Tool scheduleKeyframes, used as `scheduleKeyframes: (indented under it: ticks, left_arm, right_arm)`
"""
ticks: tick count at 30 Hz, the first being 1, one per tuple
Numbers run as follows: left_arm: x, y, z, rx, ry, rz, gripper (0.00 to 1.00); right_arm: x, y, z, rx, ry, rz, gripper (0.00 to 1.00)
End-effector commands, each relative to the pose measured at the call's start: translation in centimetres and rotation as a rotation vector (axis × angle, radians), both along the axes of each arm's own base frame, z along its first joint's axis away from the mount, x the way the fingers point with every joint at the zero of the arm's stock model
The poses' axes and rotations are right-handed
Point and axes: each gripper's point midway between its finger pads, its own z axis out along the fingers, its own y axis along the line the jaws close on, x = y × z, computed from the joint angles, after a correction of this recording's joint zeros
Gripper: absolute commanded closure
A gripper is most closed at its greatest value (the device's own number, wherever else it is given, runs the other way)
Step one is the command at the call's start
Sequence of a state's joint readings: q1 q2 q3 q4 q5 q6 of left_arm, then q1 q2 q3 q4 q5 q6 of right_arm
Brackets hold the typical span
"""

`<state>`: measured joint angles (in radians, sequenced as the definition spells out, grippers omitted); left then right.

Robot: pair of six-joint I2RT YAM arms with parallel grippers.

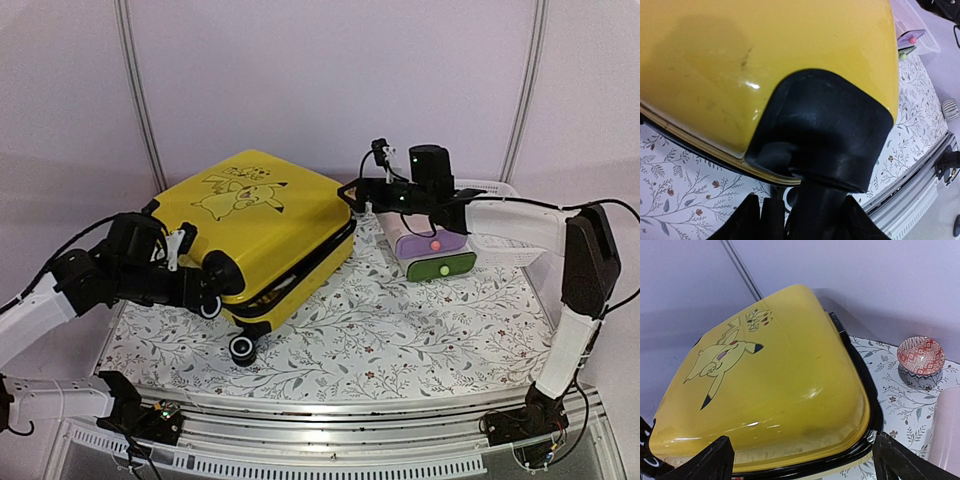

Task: Open, take out, and arrange the luggage
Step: Rotate the luggage at the center of the board.

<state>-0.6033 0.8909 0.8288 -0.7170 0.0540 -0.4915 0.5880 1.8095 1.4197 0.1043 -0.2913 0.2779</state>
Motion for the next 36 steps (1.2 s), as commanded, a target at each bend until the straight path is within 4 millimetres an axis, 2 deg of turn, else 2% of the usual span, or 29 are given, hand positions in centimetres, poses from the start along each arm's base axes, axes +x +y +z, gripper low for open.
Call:
scheduleKeyframes:
  ticks: [1,3,5,9,10,13,16,20,25,28,32,36]
  left_arm:
    - [-2.6,11.6,-1.3,0.156,0.123,0.549,0.73]
    - [-2.8,12.9,-0.1,0.132,0.089,0.602,0.73]
    - [-3.0,13.5,0.6,0.11,0.064,0.619,0.73]
    - [-3.1,14.1,0.3,0.118,0.063,0.636,0.74]
    - [-2.8,13.7,0.5,0.106,0.05,0.617,0.74]
    - [-1.9,10.7,1.9,-0.03,-0.026,0.468,0.72]
    - [-1.5,9.2,2.9,-0.116,-0.067,0.415,0.73]
    - [-1.4,9.2,4.8,-0.154,-0.125,0.414,0.75]
    - [-1.5,9.3,7.7,-0.196,-0.196,0.409,0.76]
    - [-1.5,9.0,7.8,-0.202,-0.192,0.395,0.77]
    - [-1.4,8.7,7.5,-0.201,-0.181,0.381,0.77]
    - [-1.3,8.3,7.3,-0.207,-0.174,0.368,0.77]
  right_arm:
    - [3.5,-0.5,1.0,0.049,-0.007,-0.085,0.01]
    - [3.3,0.1,1.0,0.028,-0.039,-0.039,0.01]
    - [2.3,0.7,0.9,-0.016,-0.097,0.048,0.01]
    - [-0.1,1.3,-0.4,-0.198,-0.228,0.237,0.0]
    - [-0.1,1.2,-0.8,-0.264,-0.254,0.266,0.01]
    - [0.7,1.0,-2.6,-0.405,-0.251,0.301,0.06]
    - [1.6,0.6,-5.2,-0.509,-0.254,0.308,0.15]
    - [3.0,0.4,-6.7,-0.568,-0.27,0.274,0.2]
    - [4.3,1.7,-7.4,-0.521,-0.239,0.264,0.25]
    - [4.6,2.6,-8.4,-0.517,-0.244,0.272,0.28]
    - [4.6,3.5,-10.6,-0.598,-0.289,0.331,0.35]
    - [5.2,3.6,-12.1,-0.679,-0.328,0.351,0.42]
